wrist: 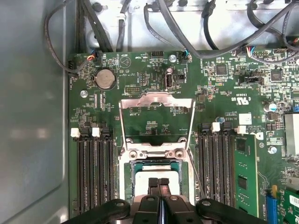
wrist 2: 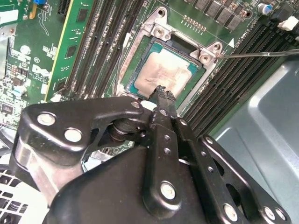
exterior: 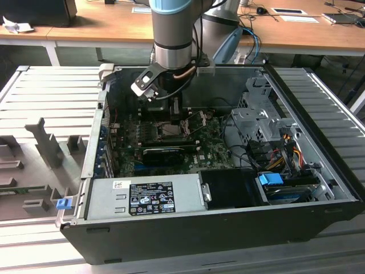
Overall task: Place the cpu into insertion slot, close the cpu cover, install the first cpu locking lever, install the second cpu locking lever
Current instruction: 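Close the cpu cover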
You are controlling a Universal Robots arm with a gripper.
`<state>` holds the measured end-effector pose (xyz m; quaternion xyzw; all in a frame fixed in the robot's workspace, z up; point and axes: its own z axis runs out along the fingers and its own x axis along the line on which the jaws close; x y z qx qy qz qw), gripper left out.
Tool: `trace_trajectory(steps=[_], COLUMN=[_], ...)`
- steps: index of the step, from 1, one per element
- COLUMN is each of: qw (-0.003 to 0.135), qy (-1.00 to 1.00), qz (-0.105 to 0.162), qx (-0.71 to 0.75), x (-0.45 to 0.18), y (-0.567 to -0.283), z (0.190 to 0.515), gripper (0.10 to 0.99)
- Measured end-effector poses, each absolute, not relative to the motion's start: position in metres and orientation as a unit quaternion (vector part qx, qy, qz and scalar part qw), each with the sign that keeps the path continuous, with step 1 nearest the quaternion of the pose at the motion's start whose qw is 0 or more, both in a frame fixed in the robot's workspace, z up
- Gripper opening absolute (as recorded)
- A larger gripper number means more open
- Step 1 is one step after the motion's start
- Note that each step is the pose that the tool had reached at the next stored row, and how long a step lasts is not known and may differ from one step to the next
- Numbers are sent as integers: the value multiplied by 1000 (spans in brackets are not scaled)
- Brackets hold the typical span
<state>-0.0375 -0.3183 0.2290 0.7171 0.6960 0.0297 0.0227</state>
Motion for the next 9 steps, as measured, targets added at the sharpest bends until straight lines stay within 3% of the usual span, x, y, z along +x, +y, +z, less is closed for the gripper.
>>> trace_trajectory(steps=[9], qw=[23], qy=[696], qz=[30], qx=[717], x=[-37], y=[-318], z=[232], gripper=[106])
